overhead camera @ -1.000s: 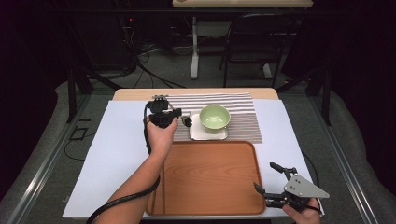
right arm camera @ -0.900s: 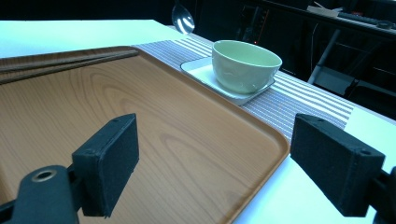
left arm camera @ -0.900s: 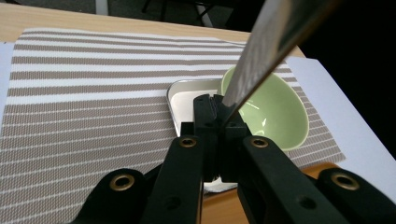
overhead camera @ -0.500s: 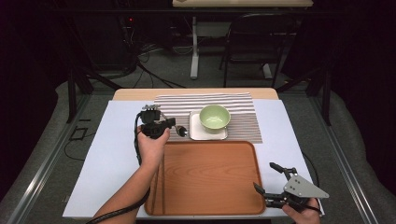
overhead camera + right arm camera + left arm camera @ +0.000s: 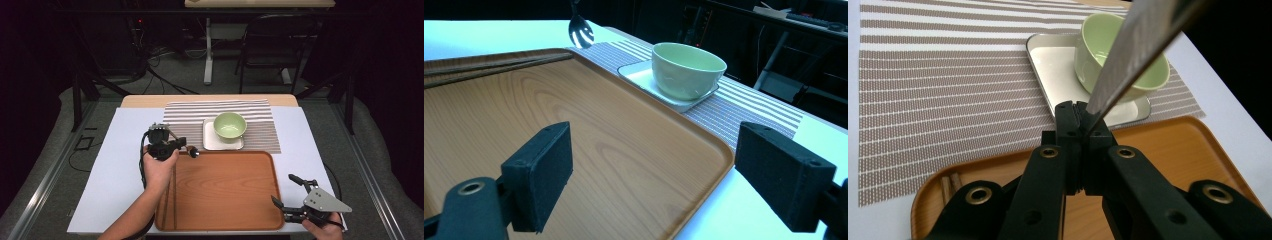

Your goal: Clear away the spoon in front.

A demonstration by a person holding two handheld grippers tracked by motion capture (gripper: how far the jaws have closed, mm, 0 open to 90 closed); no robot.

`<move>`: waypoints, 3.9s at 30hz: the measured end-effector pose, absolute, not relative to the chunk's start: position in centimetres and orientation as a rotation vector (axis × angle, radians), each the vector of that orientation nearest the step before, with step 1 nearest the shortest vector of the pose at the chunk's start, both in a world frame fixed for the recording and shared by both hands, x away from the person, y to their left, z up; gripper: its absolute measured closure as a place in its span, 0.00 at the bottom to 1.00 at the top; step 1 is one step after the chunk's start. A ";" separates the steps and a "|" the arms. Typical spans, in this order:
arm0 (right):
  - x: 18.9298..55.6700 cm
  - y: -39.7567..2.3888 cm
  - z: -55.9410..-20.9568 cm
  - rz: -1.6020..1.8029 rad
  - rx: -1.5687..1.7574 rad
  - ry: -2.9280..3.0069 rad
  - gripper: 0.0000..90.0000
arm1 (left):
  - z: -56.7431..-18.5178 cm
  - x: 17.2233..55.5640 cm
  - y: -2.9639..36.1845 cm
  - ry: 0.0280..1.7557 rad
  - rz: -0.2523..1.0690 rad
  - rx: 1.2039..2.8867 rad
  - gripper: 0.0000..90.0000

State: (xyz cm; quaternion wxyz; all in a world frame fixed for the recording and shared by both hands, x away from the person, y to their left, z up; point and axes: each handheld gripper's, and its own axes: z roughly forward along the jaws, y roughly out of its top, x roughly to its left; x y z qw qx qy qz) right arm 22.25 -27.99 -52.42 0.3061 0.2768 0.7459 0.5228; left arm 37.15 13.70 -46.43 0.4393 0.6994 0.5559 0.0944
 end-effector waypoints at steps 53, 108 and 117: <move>22.4 -27.9 -52.5 1.371 0.740 1.977 0.17 | -50.2 26.9 16.9 1.377 0.086 1.808 0.99; 22.3 -28.0 -52.5 1.372 0.739 1.977 0.17 | -51.3 33.4 16.6 1.467 -0.032 1.988 0.86; 22.3 -28.0 -52.5 1.371 0.739 1.978 0.17 | -51.9 34.2 16.9 1.471 -0.052 1.888 0.86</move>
